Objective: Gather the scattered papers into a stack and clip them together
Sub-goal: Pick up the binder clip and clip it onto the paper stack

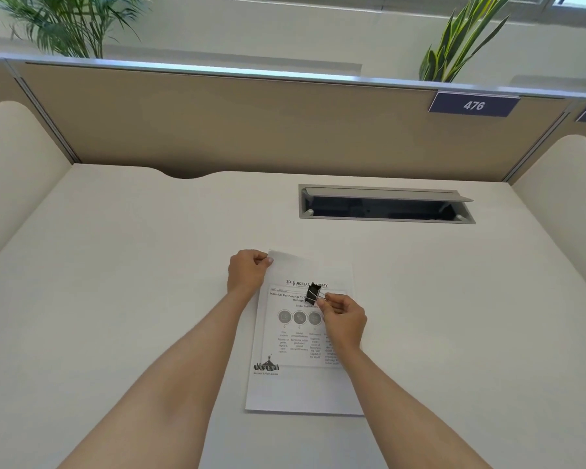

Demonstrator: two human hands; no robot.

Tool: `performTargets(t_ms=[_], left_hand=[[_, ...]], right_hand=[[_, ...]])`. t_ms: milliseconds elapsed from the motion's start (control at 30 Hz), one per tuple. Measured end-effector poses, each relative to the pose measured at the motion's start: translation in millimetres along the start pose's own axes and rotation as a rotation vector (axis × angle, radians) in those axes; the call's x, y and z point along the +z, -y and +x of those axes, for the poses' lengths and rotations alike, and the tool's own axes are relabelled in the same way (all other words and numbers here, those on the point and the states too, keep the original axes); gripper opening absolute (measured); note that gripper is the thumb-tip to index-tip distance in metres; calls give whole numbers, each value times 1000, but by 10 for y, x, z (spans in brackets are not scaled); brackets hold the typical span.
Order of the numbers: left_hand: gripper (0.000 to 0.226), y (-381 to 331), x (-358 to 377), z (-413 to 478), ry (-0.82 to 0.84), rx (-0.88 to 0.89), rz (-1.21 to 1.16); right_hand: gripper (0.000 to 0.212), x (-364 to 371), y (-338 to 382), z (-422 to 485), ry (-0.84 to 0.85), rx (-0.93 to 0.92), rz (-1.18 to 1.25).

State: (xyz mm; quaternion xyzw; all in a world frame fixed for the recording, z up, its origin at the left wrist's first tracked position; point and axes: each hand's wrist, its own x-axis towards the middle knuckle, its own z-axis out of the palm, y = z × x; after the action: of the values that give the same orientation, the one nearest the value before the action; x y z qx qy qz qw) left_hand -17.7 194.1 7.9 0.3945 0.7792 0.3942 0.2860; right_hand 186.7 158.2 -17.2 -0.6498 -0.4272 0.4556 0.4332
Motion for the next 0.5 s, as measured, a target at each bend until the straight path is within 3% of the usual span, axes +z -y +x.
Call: performTargets(t_ms=[167, 500], left_hand=[[15, -2, -46, -40, -36, 22, -38], [10, -24, -151, -252, -140, 86, -196]], right_hand=[[14, -29, 178, 84, 12, -77, -90], [11, 79, 1077, 282, 240, -688, -516]])
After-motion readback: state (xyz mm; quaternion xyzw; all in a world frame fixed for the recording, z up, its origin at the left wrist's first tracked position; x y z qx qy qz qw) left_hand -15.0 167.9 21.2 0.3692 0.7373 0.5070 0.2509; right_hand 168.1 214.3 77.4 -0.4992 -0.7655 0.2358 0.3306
